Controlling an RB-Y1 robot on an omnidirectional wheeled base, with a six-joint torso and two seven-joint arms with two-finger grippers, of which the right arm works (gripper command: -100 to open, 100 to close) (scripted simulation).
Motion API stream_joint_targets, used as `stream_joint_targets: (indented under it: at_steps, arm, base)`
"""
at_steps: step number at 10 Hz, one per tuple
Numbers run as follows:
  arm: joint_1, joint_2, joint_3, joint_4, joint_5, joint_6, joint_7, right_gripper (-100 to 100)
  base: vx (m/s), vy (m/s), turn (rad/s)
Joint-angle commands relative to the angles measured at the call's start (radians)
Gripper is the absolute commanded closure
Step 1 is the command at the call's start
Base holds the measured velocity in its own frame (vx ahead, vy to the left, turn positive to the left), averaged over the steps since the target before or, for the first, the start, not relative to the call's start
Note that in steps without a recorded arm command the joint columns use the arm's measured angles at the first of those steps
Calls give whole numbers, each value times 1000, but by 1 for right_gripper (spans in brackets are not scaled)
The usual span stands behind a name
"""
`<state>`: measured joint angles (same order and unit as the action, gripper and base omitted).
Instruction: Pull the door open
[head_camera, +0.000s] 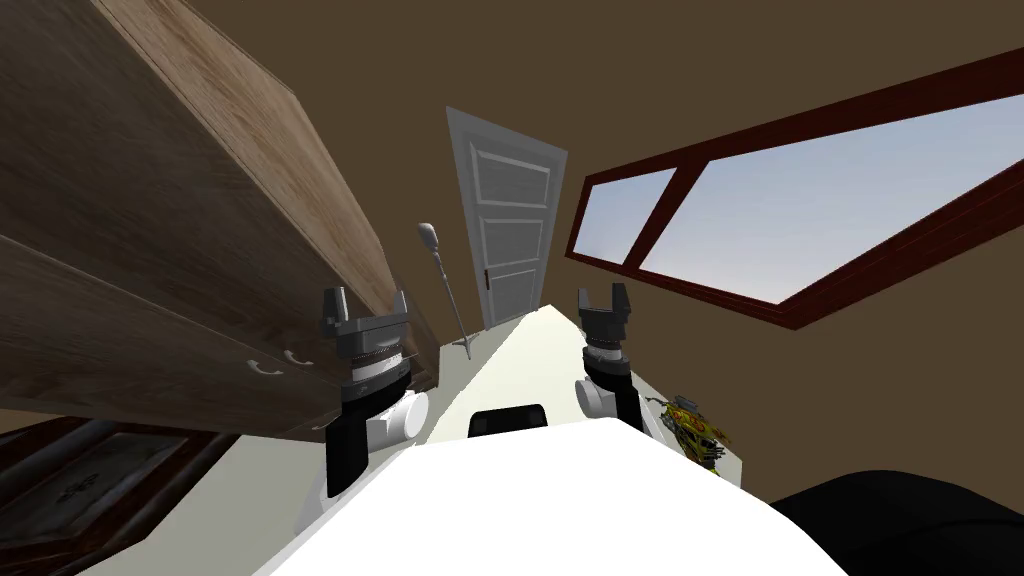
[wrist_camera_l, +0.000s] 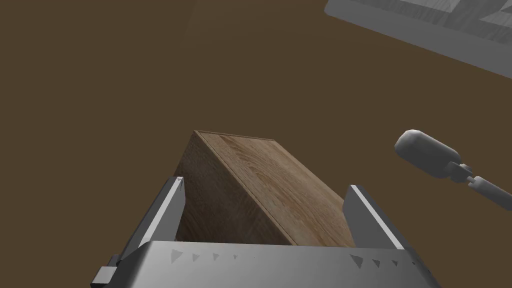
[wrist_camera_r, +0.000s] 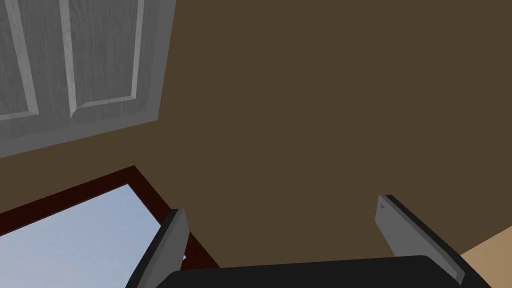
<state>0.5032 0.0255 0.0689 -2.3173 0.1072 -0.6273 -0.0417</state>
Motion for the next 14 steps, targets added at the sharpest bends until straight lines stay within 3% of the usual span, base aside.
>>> stream_joint_targets:
  at_steps: [1, 5, 14]
  arm:
    - [-8, -10, 1, 30, -23, -6, -22, -100]
    - [-26, -29, 3, 93, -71, -18, -69, -100]
    - [-83, -75, 9, 296, -226, -58, -220, -100]
  base:
    - [-20, -66, 163]
    - [105, 17, 128]
    - [99, -9, 165]
